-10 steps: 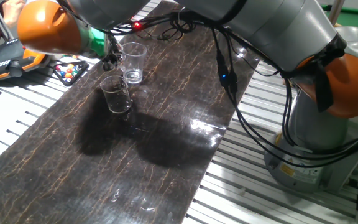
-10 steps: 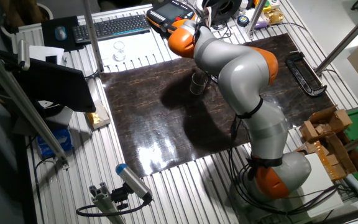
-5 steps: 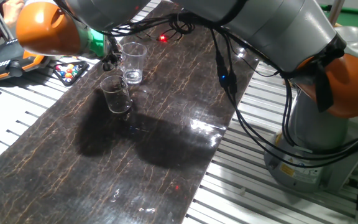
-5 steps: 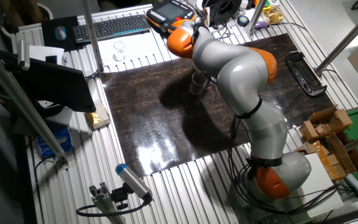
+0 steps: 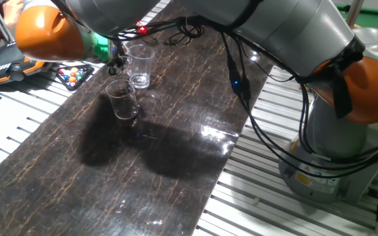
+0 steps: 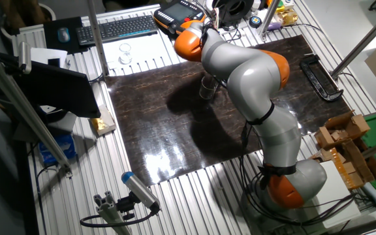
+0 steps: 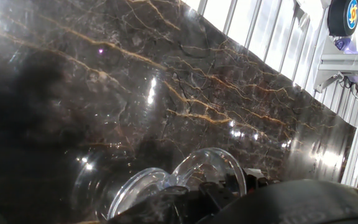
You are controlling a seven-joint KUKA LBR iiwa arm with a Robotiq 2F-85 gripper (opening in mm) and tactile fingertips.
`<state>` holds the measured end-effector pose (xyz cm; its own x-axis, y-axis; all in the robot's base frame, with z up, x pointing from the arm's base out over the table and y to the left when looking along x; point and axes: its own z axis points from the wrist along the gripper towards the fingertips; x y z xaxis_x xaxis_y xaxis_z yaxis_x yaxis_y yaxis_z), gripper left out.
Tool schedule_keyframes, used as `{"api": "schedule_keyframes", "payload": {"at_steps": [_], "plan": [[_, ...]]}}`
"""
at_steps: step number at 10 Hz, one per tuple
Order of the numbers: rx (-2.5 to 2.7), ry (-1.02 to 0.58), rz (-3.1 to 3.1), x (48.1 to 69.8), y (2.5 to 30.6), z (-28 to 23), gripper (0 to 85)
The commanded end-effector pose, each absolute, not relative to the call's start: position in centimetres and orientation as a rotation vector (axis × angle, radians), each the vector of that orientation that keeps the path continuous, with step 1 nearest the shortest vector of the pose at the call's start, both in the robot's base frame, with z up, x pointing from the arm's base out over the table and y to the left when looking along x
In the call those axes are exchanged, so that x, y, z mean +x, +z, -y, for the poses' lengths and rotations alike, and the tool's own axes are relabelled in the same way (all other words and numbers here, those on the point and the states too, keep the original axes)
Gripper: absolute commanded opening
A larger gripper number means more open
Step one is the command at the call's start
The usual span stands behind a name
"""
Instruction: Pour the water from one cup into another empty cup
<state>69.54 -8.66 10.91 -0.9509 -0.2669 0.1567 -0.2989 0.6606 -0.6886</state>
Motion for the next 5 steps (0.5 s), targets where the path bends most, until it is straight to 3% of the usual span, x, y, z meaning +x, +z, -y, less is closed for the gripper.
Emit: {"api": "schedule_keyframes", "payload": {"at_steps": [1,5], "plan": [[0.484,1.188,2.820,69.56,10.94,8.63,0.7],[0.489,1.216,2.801,69.59,11.19,8.51,0.7]]}}
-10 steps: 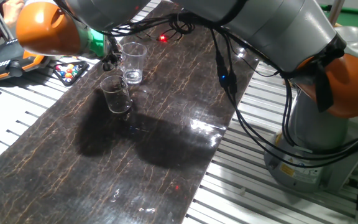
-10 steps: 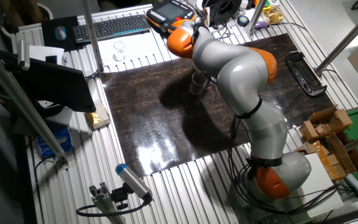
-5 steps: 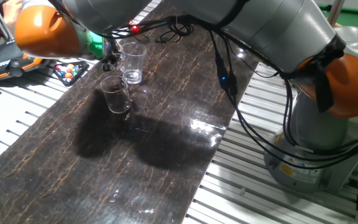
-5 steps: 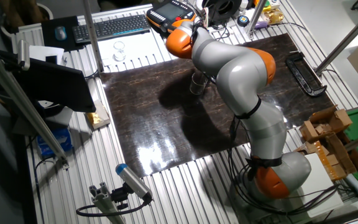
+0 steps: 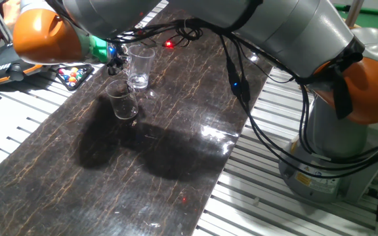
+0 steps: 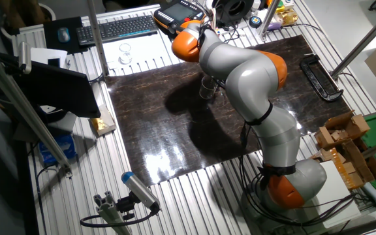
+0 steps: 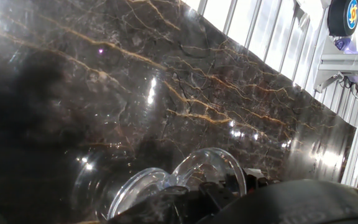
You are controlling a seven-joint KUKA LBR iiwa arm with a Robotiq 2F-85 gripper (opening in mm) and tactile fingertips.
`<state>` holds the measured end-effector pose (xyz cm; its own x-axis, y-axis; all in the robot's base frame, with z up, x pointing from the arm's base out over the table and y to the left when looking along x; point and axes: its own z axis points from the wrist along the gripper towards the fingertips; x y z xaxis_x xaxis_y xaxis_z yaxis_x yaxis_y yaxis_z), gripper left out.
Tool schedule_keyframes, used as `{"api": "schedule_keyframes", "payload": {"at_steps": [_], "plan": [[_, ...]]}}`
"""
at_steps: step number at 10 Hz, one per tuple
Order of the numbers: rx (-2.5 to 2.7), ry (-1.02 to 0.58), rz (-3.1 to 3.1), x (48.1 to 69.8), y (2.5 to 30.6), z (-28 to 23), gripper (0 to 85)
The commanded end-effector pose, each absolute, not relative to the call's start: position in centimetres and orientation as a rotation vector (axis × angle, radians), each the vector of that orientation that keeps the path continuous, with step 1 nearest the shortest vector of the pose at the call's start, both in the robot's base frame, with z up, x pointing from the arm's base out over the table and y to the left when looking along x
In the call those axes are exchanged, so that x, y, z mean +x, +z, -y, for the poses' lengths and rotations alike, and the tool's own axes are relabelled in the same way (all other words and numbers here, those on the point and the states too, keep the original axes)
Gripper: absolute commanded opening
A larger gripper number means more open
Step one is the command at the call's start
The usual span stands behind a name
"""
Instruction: Pour the water from one cup into another empty cup
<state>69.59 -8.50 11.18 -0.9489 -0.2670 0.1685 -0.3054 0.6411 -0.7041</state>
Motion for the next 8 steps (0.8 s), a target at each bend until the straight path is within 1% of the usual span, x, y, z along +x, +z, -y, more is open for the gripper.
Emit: {"api": "schedule_keyframes", "payload": {"at_steps": [1,8], "plan": [[0.490,1.220,2.798,69.60,11.21,8.49,0.7],[0.494,1.253,2.778,69.59,11.42,8.39,0.7]]}}
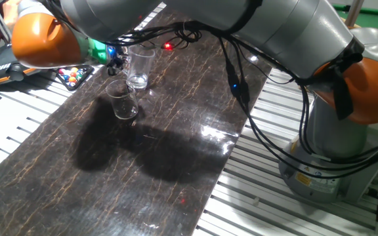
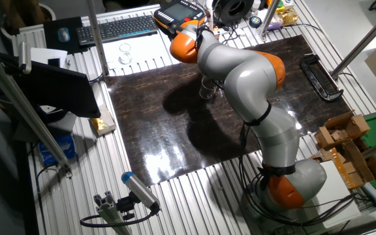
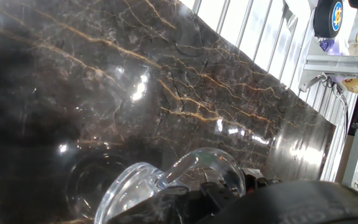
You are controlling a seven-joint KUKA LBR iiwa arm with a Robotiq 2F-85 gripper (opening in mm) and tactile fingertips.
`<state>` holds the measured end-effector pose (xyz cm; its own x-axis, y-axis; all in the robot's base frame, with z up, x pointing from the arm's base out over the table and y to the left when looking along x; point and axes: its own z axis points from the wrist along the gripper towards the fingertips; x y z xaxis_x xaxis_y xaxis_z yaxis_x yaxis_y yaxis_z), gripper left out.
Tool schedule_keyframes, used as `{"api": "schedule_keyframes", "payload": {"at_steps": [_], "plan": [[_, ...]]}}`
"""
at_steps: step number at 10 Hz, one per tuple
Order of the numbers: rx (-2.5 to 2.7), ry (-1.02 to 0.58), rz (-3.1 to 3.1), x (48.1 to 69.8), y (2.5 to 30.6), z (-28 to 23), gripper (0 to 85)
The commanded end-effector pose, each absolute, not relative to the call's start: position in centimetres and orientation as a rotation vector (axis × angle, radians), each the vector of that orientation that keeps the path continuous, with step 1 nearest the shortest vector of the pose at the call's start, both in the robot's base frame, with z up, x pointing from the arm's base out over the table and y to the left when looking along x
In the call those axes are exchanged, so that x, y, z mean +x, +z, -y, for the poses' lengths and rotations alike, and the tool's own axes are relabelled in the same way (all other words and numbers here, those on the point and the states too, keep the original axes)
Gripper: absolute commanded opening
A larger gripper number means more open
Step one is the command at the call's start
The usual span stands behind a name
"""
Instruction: Pour the water from one cup into another empty cup
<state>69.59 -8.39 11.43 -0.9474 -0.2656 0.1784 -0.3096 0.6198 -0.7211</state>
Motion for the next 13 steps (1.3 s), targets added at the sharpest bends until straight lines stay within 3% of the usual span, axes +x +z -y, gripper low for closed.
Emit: {"api": "schedule_keyframes", "payload": {"at_steps": [1,13], "plan": [[0.493,1.252,2.778,69.6,11.5,8.4,0.7],[0.489,1.300,2.748,69.4,12.8,7.9,0.7]]}}
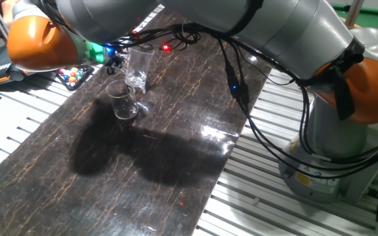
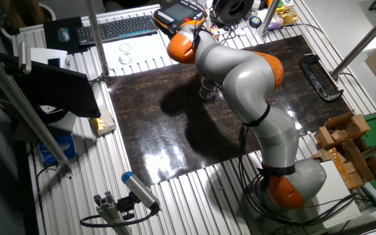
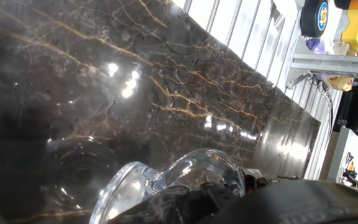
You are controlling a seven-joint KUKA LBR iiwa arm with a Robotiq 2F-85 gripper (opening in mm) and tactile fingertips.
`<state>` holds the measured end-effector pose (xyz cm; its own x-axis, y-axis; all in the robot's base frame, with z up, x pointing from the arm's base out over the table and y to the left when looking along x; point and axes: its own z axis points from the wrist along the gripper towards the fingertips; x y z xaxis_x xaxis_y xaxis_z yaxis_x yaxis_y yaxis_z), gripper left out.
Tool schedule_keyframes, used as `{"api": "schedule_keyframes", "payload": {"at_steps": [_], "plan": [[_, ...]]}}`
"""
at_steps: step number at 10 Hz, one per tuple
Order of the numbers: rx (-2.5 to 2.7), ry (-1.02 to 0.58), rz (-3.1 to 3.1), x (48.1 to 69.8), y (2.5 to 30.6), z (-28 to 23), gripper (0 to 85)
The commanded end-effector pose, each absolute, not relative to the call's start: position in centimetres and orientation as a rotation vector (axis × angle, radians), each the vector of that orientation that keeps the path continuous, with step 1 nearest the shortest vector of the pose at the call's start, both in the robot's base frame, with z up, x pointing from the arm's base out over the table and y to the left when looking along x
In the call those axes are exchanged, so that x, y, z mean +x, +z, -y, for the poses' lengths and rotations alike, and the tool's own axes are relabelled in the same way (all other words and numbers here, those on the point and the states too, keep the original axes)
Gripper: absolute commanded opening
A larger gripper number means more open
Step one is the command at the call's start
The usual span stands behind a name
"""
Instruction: Pour the water from one cup into another empty cup
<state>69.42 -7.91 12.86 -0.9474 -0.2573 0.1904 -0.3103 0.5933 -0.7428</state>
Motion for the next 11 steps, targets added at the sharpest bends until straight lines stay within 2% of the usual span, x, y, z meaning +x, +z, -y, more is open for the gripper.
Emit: {"api": "schedule_keyframes", "payload": {"at_steps": [1,11], "plan": [[0.490,1.299,2.746,69.4,13.0,7.8,0.7],[0.486,1.330,2.722,70.2,18.5,5.9,0.7]]}}
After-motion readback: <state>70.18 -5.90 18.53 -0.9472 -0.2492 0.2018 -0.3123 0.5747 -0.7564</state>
